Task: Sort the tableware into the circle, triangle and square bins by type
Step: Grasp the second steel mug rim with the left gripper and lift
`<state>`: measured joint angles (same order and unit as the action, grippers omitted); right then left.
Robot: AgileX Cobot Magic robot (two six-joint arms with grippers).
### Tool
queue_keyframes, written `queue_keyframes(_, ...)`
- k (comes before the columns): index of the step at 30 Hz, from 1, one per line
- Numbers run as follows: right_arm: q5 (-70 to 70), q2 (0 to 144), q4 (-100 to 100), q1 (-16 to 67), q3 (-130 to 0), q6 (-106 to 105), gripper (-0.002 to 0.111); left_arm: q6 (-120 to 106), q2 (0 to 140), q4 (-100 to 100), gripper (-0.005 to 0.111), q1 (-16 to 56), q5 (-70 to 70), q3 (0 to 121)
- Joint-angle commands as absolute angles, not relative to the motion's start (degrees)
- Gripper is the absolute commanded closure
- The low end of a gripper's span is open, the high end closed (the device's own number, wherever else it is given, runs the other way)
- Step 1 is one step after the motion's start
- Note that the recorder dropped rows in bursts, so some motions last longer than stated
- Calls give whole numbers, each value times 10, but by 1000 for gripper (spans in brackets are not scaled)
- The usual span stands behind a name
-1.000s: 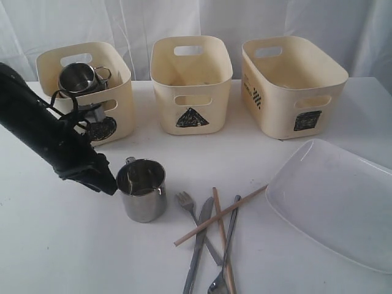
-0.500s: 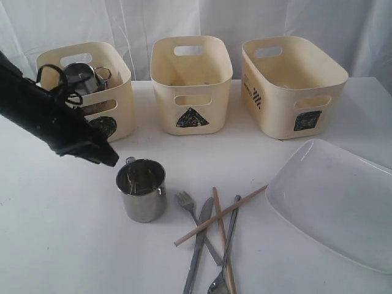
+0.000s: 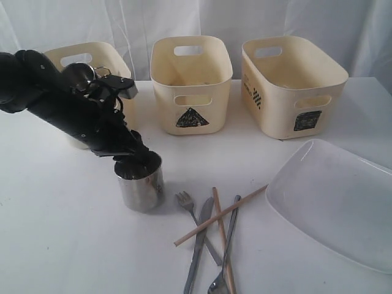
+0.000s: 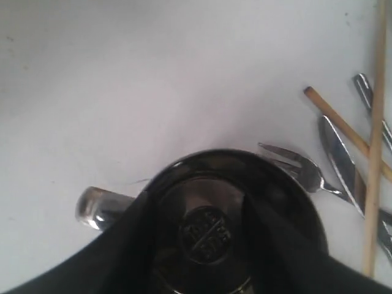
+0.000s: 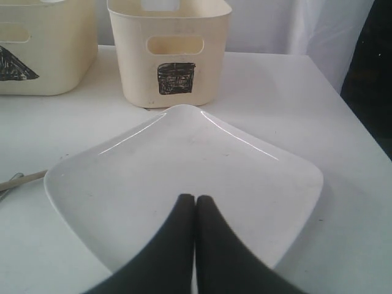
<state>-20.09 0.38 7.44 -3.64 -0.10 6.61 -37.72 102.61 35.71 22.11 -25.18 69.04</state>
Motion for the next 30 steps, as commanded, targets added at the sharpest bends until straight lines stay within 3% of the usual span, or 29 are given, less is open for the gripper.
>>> queue_keyframes(1, -199, 0, 74, -40, 0, 62, 108, -397, 1024, 353, 58, 225, -240, 687)
queue_keyframes(5, -199, 0, 74, -40, 0, 62, 108, -399, 1011, 328, 58, 225, -309, 687)
queue_keyframes(12, -199, 0, 74, -40, 0, 62, 108, -272, 961, 184, 63, 225, -274, 687)
queue_keyframes(27, -199, 0, 74, -40, 0, 62, 108, -267, 1040, 183, 63, 225, -284, 686)
queue_keyframes(30, -199, 0, 74, -40, 0, 62, 108, -268, 1044, 181, 69, 225, -284, 686)
